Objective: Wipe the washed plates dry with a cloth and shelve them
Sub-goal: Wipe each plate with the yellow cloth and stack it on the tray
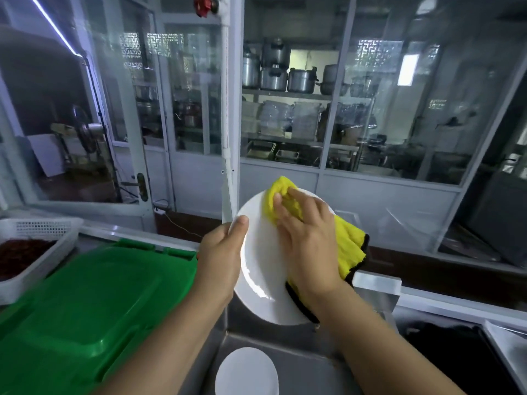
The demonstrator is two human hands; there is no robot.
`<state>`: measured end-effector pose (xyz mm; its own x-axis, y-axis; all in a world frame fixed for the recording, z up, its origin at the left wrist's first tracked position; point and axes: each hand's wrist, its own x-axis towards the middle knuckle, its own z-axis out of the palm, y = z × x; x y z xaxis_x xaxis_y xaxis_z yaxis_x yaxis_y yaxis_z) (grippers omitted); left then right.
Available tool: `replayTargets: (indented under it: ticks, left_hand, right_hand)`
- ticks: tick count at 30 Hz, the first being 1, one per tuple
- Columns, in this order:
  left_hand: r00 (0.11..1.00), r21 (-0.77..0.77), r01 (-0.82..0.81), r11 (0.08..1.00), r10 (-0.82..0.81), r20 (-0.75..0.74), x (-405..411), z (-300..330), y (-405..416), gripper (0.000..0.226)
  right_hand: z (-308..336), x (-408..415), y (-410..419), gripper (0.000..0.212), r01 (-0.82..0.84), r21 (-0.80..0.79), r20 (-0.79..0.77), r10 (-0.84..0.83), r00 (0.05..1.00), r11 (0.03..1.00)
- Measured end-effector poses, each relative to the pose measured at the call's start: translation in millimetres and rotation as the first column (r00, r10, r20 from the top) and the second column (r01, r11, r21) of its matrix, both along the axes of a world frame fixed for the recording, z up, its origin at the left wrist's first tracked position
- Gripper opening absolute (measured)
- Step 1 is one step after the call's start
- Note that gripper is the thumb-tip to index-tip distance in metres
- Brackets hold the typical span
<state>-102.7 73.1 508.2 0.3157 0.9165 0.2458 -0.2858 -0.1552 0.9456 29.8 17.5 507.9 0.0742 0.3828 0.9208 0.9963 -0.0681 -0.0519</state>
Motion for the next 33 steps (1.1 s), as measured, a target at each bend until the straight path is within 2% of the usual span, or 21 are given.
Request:
replayTargets:
  ticks: [2,5,7,12,14,16,20,24,26,29,33]
  left_hand:
    - [1.0,-0.013,0.006,1.0,-0.006,0.005,-6,0,3,0.029]
    - [1.0,-0.016,0.025,1.0,-0.024,0.018,-10,0,3,0.025]
    - [0.999,-0.031,0.012,0.999,-0.01,0.045,-7,0,1,0.026]
    - [0.995,-0.06,-0.014,0.998,0.019,0.095,-4,14,2,0.031]
    - [0.995,-0.061,-0.009,0.998,0.015,0.103,-8,19,5,0.026]
    - [0.996,-0.048,-0.006,0.999,0.01,0.088,-12,23,6,0.024]
    - [1.0,-0.035,0.022,0.999,-0.021,0.022,-16,23,-1,0.031]
    - [0.998,-0.024,0.058,0.998,-0.058,-0.014,-11,20,-13,0.037]
    - [0.996,0.02,0.082,0.996,-0.082,-0.027,-8,17,-21,0.042]
    - [0.993,0.172,0.099,0.98,-0.088,-0.074,-9,16,-29,0.059]
    - [0.997,0.297,0.029,0.954,-0.008,-0.074,-23,18,-33,0.056]
  right_hand:
    - [0,14,-5,0.034,0.106,0.013,-0.061,-0.105,0.993,0.994]
    - [-5,16,-9,0.04,0.151,0.024,-0.109,-0.147,0.983,0.988]
    - [-8,3,-5,0.042,0.095,0.01,-0.093,-0.094,0.991,0.995]
    - [-31,-36,-6,0.041,-0.161,-0.111,0.002,0.163,0.987,0.981]
    - [-41,-32,-18,0.04,-0.191,-0.162,0.032,0.199,0.98,0.968]
    - [-45,-13,-31,0.037,-0.156,-0.179,0.042,0.166,0.985,0.971]
    - [-29,23,-42,0.036,-0.064,-0.137,-0.043,0.059,0.997,0.988]
    - [4,19,-29,0.037,-0.064,-0.021,-0.051,0.063,0.997,0.998]
    - [16,-1,-20,0.036,-0.109,0.014,-0.029,0.11,0.994,0.994]
    - [23,-30,-15,0.038,-0.14,-0.004,0.05,0.14,0.989,0.99]
    - [36,-22,-24,0.039,-0.03,-0.011,0.043,0.03,0.999,1.0]
